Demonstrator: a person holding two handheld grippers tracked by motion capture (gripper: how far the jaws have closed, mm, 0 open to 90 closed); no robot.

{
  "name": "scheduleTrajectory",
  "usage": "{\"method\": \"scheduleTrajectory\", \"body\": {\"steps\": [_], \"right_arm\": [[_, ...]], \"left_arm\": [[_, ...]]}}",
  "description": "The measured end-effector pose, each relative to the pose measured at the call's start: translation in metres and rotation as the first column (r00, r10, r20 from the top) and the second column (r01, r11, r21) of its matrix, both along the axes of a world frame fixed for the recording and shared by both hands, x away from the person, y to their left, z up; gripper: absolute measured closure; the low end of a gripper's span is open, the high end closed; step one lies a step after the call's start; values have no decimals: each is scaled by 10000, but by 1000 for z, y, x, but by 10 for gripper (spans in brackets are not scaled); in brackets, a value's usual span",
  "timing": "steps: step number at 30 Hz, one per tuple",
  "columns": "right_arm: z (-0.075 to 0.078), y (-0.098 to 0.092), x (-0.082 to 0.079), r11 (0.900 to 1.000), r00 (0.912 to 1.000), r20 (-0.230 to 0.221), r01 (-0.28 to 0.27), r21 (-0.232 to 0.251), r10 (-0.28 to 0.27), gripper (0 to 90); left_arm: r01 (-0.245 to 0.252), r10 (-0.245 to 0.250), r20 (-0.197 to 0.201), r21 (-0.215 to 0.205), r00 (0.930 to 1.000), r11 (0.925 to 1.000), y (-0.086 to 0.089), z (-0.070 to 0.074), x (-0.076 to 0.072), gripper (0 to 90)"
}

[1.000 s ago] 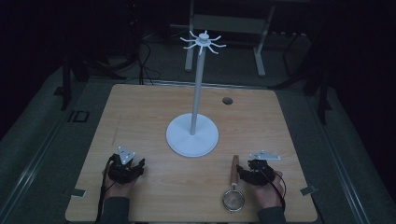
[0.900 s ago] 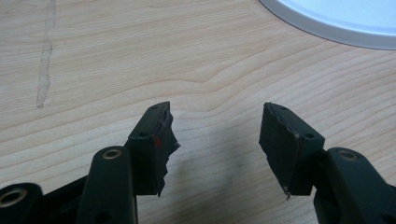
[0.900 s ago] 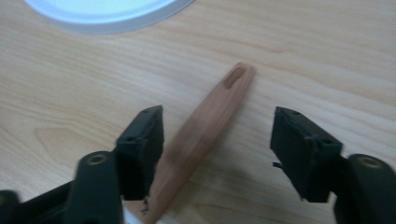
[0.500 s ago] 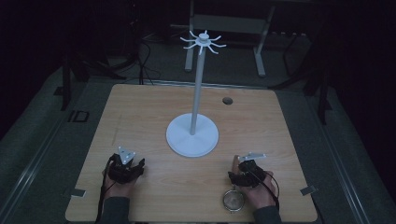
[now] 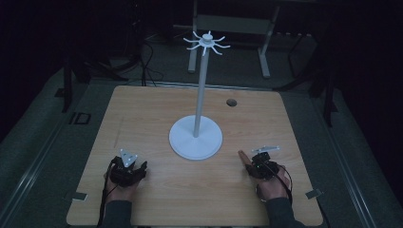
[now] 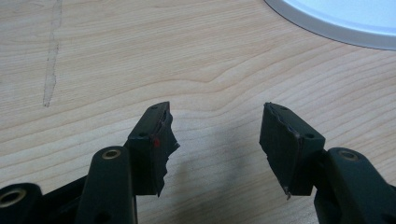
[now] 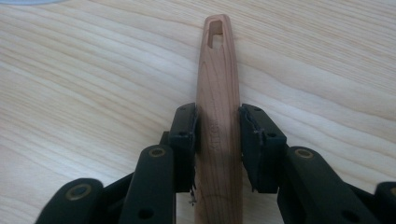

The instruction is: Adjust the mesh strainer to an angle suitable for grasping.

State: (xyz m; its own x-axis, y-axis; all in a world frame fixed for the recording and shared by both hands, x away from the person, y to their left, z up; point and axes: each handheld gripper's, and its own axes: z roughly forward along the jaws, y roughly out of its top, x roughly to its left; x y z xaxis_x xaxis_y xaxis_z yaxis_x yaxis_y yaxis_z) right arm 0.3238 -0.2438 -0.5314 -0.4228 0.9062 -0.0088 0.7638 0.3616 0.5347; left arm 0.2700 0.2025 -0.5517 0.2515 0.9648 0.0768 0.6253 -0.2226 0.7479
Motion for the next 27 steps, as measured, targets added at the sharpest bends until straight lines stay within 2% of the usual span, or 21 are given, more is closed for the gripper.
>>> {"method": "scheduleTrajectory", "body": {"steps": [7,16,21,27], "right_arm": [[7,-6,5,9975,9959,-728,-570,-413,539,599],[8,-2,5,9828,9817,-1477,-1389,-1217,1204,625],[8,1,6,9756,9772,-1696,-1545,-1559,1277,632],[9,1,7,9720,9699,-2023,-1697,-1623,1355,618]], "left_arm": [[8,-8,-5,-16,10000,10000,0,0,0,440],[-1,1,-5,-3,10000,10000,0,0,0,439],[0,0,-3,-9,10000,10000,0,0,0,439],[-16,16,19,7,10000,10000,0,0,0,438]]}}
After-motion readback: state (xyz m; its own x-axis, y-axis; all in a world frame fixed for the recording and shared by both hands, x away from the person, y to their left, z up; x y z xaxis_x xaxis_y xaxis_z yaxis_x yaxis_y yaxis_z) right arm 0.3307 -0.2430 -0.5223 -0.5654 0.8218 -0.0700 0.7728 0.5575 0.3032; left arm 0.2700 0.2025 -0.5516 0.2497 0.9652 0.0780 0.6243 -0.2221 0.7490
